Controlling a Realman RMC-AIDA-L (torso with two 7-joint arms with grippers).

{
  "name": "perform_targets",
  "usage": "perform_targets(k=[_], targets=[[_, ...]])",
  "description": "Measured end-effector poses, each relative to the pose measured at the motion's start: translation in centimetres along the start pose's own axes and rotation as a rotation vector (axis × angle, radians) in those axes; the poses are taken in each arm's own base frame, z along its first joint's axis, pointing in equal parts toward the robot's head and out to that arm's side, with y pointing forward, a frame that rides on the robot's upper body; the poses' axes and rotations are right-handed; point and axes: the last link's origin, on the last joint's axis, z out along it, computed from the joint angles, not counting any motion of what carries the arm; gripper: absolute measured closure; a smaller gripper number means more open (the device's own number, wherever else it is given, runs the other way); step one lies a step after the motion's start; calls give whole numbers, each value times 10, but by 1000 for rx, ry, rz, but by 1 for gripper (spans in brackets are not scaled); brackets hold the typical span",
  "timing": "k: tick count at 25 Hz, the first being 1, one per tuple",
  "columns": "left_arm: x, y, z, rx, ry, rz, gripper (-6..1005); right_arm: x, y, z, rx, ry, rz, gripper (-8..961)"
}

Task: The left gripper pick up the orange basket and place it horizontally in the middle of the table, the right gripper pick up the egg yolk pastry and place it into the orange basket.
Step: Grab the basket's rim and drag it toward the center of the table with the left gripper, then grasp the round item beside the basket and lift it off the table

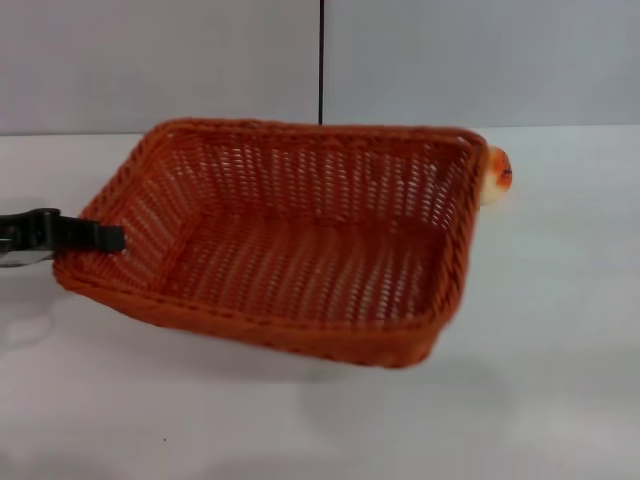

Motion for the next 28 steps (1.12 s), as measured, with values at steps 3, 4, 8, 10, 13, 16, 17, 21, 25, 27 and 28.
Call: perform_targets(k=[3,4,8,10,13,16,17,21,25,27,28], targets=[[0,2,4,-13,-10,5,811,0,1,1,-3,-1,0,323],[0,2,4,-14,-8,8,811,0,1,1,-4,-1,1,323],[1,3,4,-17,-1,16,783,0,1,2,-5,-2,1,323],[2,3,3,-16,1,19,749,0,1,2,-5,-3,0,323],[4,4,4,-13,-4,33,670,0,1,2,-5,-3,0,323],[4,4,5,-12,-9,44,620,0,1,3,-6,-3,0,323],[5,4,5,-9,-10,56,603,0,2,3,-6,-3,0,323],[8,-1,0,28,-6,72,536,0,2,4,-9,-6,1,323],[12,-15,-15,101,-27,73,468,-1,2,4,-10,-8,-1,324],[12,-21,-22,107,-53,61,431,-1,2,5,-12,-10,-3,324],[12,-21,-22,107,-53,61,413,-1,2,5,-12,-10,-3,324]])
